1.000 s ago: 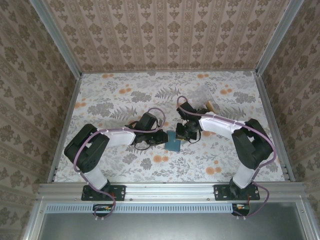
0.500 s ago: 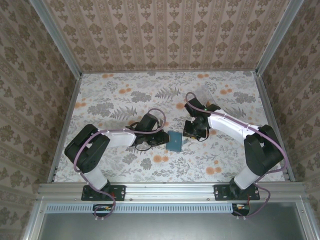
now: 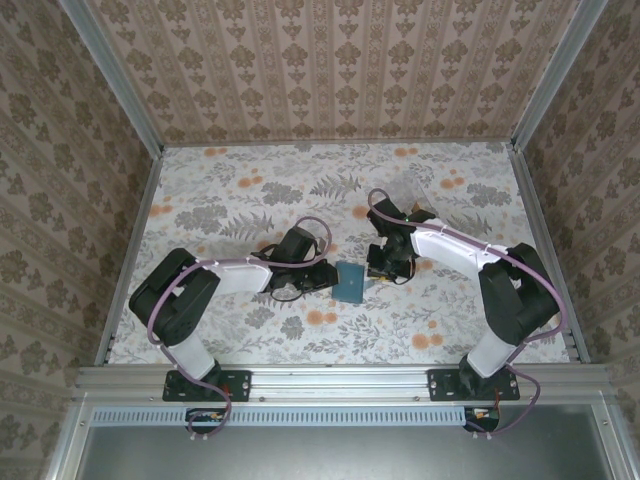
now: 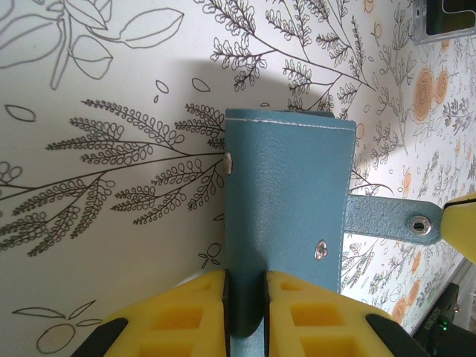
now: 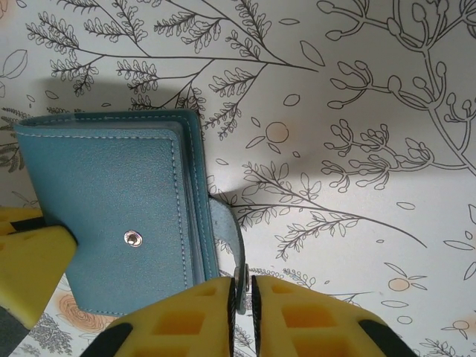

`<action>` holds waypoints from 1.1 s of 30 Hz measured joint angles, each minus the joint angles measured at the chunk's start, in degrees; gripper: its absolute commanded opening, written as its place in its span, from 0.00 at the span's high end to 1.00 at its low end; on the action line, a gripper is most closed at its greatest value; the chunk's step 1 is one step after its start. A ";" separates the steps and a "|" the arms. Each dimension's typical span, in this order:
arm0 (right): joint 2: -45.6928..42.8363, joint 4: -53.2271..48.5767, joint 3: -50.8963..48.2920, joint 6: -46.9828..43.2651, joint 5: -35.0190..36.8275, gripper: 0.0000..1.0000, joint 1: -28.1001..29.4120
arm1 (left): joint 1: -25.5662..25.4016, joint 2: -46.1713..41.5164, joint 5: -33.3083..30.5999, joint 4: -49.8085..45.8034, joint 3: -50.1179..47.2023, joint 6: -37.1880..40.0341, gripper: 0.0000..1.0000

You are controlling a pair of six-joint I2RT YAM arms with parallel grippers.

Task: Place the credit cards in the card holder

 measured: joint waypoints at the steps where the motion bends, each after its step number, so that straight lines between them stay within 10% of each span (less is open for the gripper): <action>1: 0.00 0.04 0.00 0.00 -0.15 0.83 0.00 | 0.00 0.00 0.00 -0.02 0.00 0.00 0.82; 33: -0.11 4.96 -0.94 -1.88 -6.67 1.00 1.42 | 0.00 0.00 -0.02 -0.09 0.00 0.00 0.83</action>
